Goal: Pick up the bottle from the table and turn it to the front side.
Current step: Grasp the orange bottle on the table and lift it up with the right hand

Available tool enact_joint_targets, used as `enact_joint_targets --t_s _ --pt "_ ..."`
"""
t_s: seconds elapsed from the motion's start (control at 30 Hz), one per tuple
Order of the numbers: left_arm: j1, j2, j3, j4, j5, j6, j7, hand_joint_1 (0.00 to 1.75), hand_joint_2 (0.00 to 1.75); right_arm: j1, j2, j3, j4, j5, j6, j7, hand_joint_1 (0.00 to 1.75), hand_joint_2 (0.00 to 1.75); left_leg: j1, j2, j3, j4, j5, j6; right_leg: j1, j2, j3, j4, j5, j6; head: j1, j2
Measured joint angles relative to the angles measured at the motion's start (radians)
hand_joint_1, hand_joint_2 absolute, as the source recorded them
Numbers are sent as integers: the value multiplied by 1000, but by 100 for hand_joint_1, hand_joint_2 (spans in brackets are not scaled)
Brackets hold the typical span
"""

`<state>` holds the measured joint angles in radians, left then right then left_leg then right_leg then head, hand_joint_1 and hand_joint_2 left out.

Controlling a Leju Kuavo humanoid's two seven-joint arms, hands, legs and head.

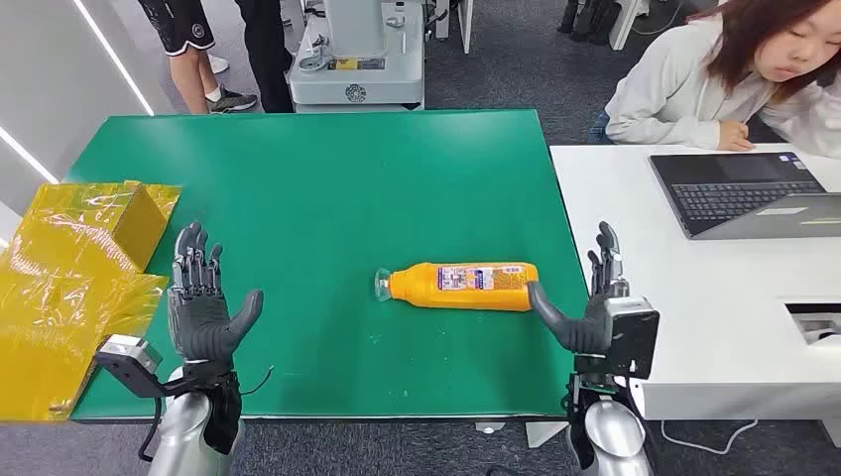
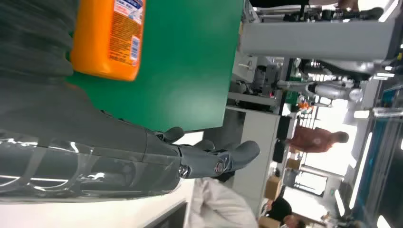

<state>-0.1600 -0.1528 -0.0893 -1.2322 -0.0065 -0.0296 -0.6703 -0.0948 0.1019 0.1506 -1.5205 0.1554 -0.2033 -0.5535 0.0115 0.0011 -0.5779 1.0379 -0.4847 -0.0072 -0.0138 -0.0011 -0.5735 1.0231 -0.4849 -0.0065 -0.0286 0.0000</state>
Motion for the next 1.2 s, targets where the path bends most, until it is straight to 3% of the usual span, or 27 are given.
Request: enact_joint_targets --t_s 0.2,0.53,0.8,1.2 --pt "-9 -2 -9 1 0 -2 0 0 175 -106 -36 37 98 80 -7 38 0 175 0 0 0 0 0 -1 0 0 0 0 0 0 0 0" --pt "-58 -2 -28 27 -25 22 -11 0 175 -301 -86 133 362 350 -38 141 0 175 0 0 0 0 1 -1 0 0 -1 0 1 0 0 0" --pt "-90 1 -32 62 -27 10 -11 0 175 -413 -122 201 554 407 97 220 0 175 0 0 0 1 2 0 0 0 -1 0 2 0 0 0" --pt "-118 10 -32 109 -27 19 -14 0 175 -519 -175 302 749 395 238 206 0 175 0 0 0 1 2 0 0 0 -1 0 2 0 0 0"
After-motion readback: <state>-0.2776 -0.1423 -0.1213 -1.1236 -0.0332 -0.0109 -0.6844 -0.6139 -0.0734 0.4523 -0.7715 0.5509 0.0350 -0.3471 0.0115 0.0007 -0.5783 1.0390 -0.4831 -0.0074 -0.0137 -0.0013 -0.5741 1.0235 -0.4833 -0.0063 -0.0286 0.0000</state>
